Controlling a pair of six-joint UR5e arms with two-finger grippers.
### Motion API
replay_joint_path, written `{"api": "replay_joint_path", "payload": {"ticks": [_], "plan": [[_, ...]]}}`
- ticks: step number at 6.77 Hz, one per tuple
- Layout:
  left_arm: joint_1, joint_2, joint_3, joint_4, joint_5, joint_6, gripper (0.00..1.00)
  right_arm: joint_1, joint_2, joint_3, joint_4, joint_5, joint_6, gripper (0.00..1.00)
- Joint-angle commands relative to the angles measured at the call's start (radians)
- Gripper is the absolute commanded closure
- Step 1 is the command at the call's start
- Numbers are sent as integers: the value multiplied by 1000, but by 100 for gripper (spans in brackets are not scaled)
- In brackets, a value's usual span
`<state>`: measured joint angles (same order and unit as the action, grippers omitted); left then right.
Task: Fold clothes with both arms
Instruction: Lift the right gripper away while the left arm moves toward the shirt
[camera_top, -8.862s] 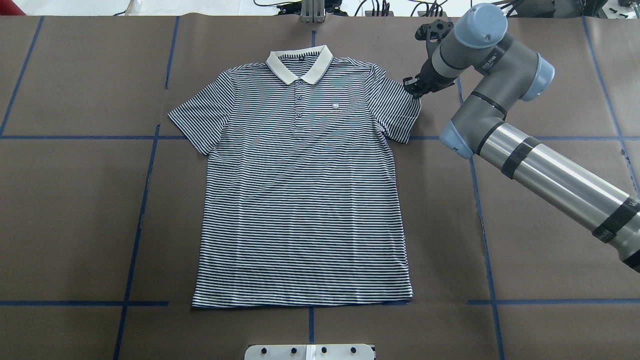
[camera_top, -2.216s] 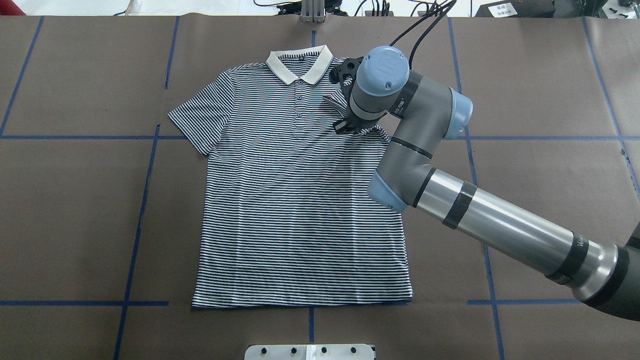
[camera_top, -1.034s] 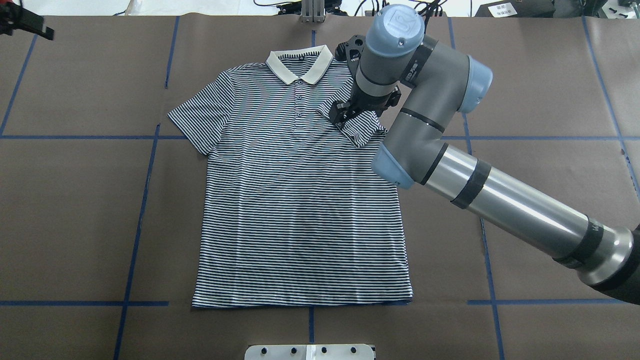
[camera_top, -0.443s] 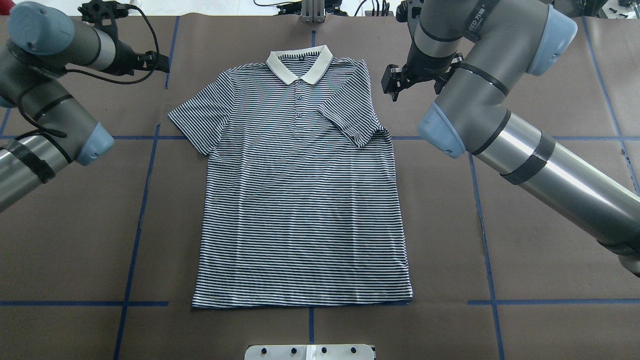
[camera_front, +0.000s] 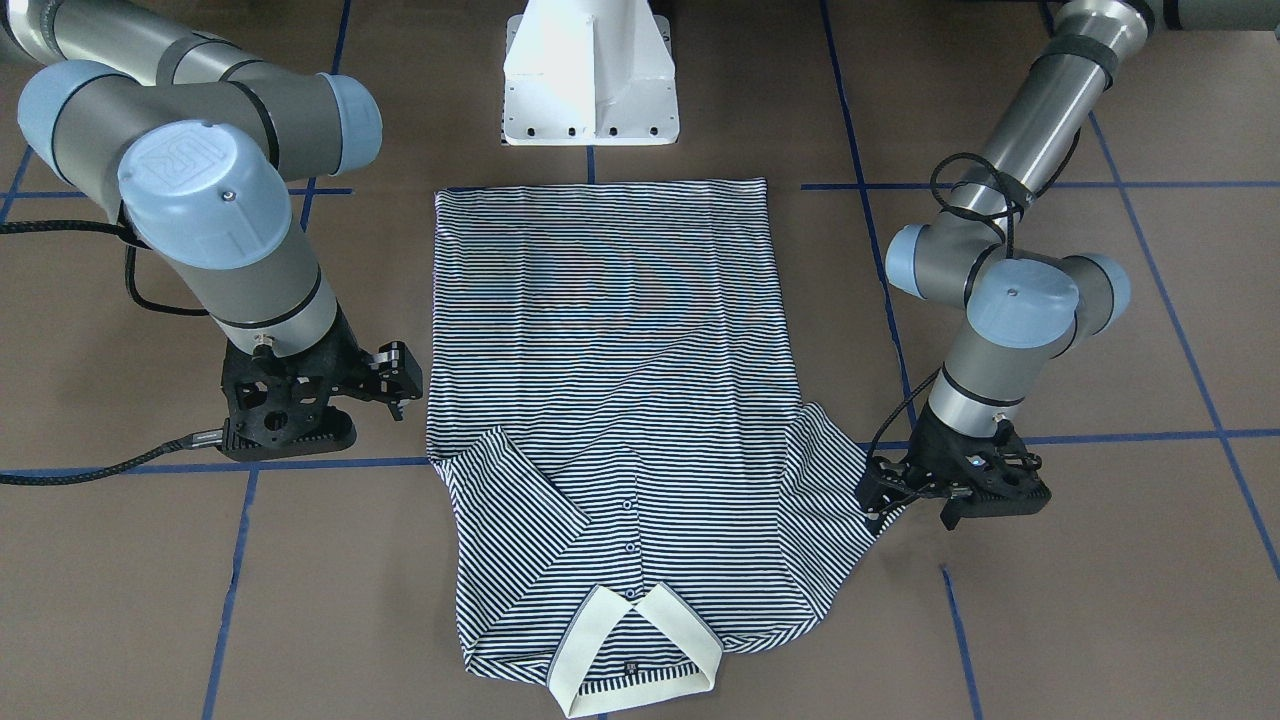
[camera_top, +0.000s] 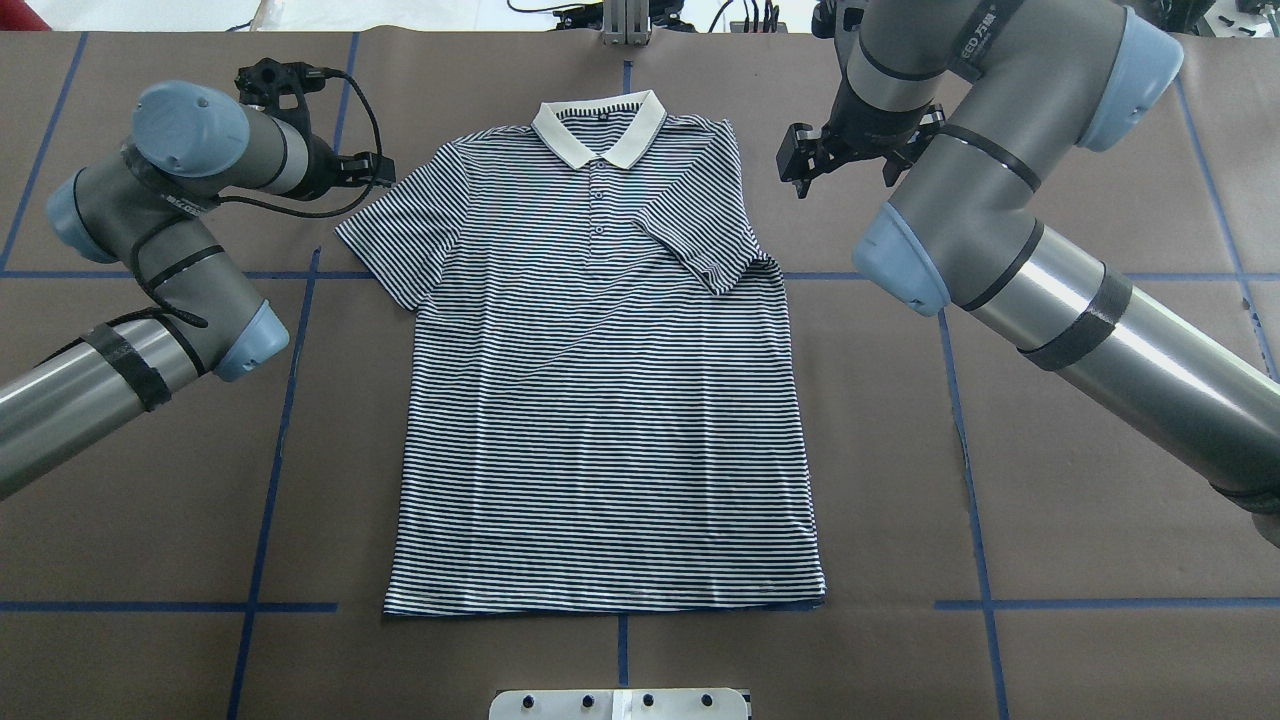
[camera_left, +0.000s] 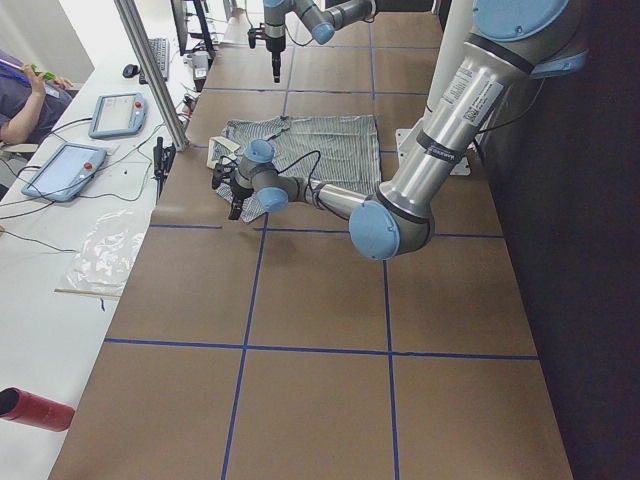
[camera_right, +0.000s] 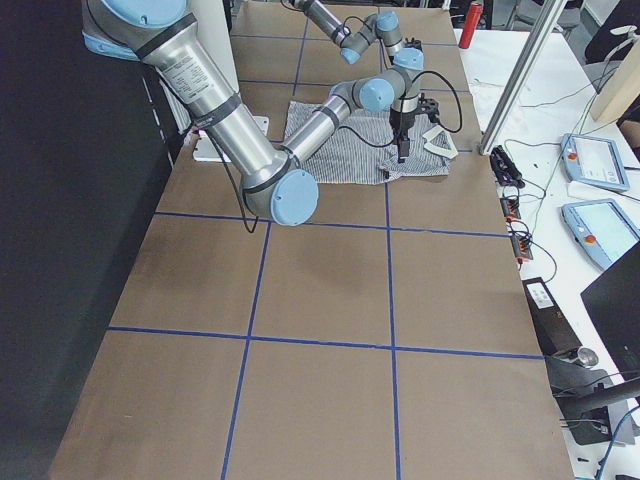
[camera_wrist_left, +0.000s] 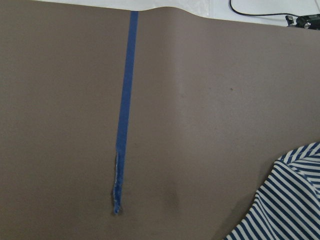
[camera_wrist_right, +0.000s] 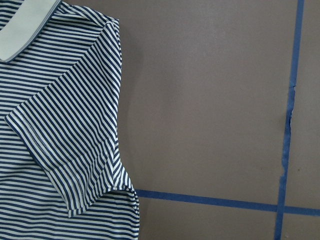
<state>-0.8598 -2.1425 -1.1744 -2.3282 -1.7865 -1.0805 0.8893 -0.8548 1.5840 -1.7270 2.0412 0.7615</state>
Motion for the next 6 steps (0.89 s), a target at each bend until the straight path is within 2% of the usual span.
{"api": "replay_joint_path", "payload": {"ticks": [1,6], "plan": [[5,7,-14,27,4,2,3,0,-4,1,36,4,41,0],[39,32,-24,41,6,-19,4,-6,-4,-1,41,7,75,0]]}}
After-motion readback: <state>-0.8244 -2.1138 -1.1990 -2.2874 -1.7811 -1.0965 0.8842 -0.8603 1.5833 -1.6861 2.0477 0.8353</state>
